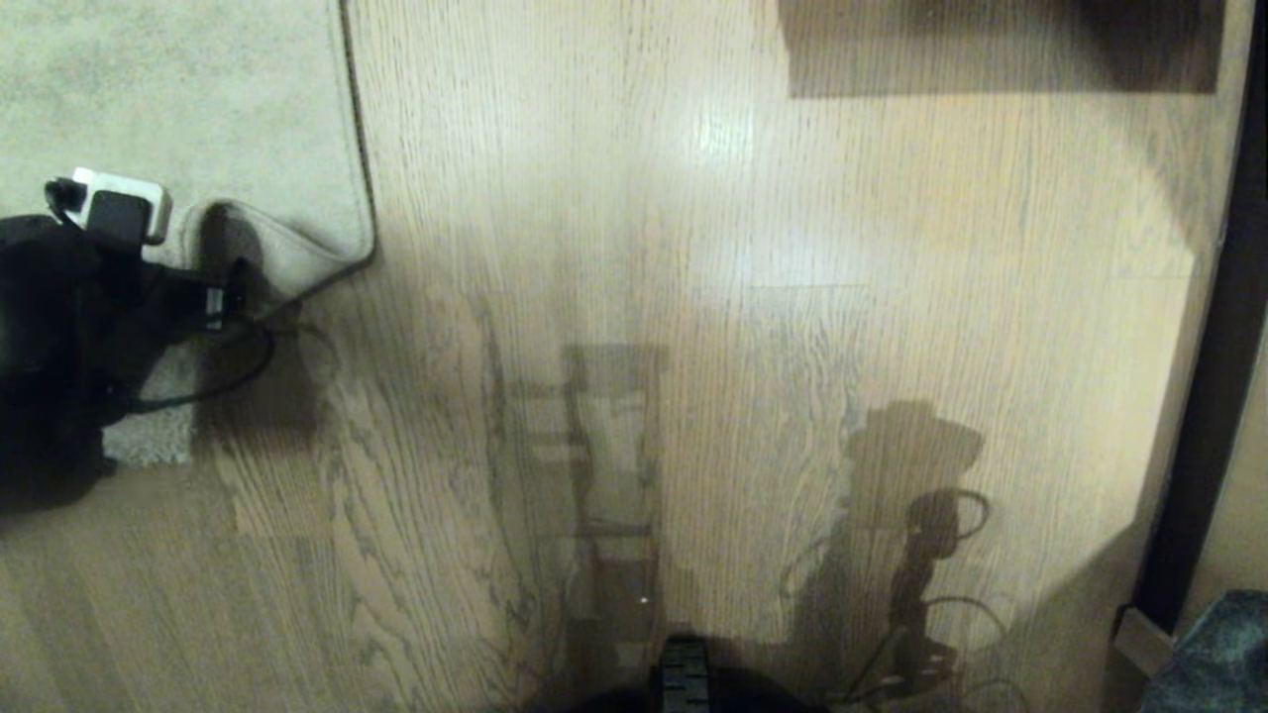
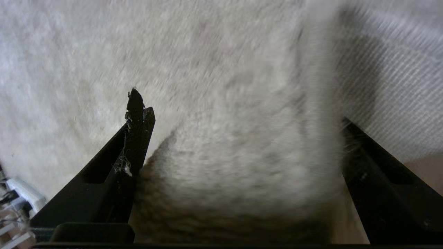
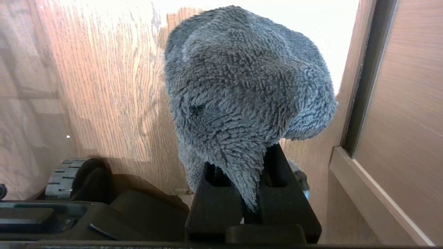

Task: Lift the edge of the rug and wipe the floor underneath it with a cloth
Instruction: Lift up the carpet

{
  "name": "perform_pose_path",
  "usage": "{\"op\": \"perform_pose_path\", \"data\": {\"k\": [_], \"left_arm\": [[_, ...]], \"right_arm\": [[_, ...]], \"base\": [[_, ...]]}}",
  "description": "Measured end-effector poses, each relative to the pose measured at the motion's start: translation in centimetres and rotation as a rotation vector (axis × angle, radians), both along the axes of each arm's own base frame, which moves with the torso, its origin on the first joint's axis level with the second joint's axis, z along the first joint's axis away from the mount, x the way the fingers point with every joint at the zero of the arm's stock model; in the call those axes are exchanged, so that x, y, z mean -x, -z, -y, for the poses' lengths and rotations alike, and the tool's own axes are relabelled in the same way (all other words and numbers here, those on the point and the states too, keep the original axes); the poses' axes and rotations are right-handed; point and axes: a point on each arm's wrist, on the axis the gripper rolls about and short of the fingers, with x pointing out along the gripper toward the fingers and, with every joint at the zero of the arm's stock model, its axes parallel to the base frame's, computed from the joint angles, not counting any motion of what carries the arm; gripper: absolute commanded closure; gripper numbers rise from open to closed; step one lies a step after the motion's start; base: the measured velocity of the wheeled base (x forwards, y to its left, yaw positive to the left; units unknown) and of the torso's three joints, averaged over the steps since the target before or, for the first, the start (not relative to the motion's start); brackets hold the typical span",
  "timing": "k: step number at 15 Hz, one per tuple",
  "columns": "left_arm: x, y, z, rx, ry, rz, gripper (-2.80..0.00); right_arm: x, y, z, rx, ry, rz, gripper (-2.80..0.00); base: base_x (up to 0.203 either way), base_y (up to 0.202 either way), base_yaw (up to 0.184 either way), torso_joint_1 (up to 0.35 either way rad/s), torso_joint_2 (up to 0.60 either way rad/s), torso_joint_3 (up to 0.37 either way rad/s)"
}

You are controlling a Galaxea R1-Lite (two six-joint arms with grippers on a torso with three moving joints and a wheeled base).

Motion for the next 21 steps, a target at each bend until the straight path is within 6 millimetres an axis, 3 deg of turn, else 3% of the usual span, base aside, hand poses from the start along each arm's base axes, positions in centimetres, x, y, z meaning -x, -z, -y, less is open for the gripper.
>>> {"op": "perform_pose_path", "data": {"k": [3,7,12,16,21], "left_arm": [[-0.2,-0.4,0.2,0.004,0.006,0.000,-2.80],[0.9,1.5,0.4,0.015,0.001,-0.076,-2.80],[6.0,4.9,0.2,-0.028,-0.044,-0.334,-2.80],[9.7,5.5,-0.6,-0.099,-0.098,-0.496,-2.80],[13.5,6.9,0.4,-0.079,-0.089,-0.628,-2.80]], "right_arm": [[0.0,0.0,0.0,-0.001,0.001,0.001,0.00],[0.0,0.0,0.0,-0.001,0.001,0.000,0.00],[0.0,0.0,0.0,-0.001,0.001,0.000,0.00],[0.0,0.0,0.0,-0.001,0.001,0.001,0.00],[0.0,0.0,0.0,-0.001,0.001,0.000,0.00]], "base": [[0.000,0.000,0.000,0.000,0.00,0.000],[0.000,0.000,0.000,0.000,0.00,0.000],[0.000,0.000,0.000,0.000,0.00,0.000],[0.000,0.000,0.000,0.000,0.00,0.000],[0.000,0.000,0.000,0.000,0.00,0.000]]}}
